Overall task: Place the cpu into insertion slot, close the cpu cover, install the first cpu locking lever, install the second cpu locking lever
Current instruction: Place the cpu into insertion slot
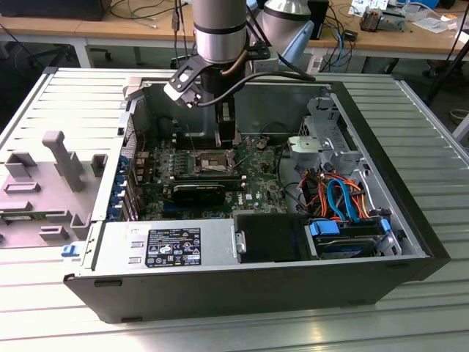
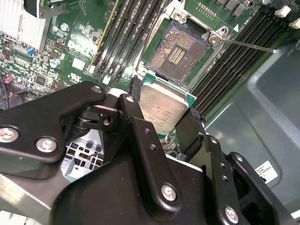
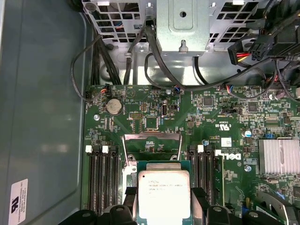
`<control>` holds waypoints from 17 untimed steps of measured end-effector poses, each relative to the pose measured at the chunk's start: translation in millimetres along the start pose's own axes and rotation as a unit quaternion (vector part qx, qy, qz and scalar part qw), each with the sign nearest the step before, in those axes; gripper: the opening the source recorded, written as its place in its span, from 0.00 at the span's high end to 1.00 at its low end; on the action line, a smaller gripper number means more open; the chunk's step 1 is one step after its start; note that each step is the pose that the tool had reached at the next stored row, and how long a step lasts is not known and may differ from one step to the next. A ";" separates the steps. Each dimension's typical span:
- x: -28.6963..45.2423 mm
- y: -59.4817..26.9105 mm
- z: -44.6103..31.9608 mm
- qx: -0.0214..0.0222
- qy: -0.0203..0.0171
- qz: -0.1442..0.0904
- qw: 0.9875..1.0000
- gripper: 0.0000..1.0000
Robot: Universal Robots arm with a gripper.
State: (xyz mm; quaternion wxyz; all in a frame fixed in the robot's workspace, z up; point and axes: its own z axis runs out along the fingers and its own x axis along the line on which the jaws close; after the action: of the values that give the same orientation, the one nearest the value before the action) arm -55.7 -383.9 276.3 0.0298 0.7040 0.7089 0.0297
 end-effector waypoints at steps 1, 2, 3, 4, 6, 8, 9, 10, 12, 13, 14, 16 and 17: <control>0.0 0.0 0.2 0.000 0.000 0.000 1.000 0.46; 0.0 -0.1 0.6 0.000 0.000 0.000 1.000 0.46; 0.0 -0.1 0.9 0.000 0.000 0.000 1.000 0.46; 0.0 -0.1 1.1 0.000 0.000 0.000 1.000 0.46; 0.0 -0.1 1.5 0.000 0.000 0.000 1.000 0.46; 0.0 -0.1 1.8 0.000 0.000 0.000 1.000 0.46; 0.0 -0.2 2.0 0.000 0.000 0.000 1.000 0.46; 0.0 -0.2 2.1 0.000 0.000 0.000 1.000 0.46; 0.0 -0.2 2.4 0.000 0.000 0.000 1.000 0.46; 0.0 -0.2 2.5 0.000 0.000 0.000 1.000 0.46; 0.0 -0.2 2.7 0.000 0.000 0.000 1.000 0.46; 0.0 -0.3 3.1 0.000 0.000 0.000 1.000 0.46; 0.0 -0.3 3.3 0.000 0.000 0.000 1.000 0.46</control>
State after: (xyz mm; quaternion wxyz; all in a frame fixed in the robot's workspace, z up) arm -55.7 -383.9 273.0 0.0298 0.7041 0.7089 0.0297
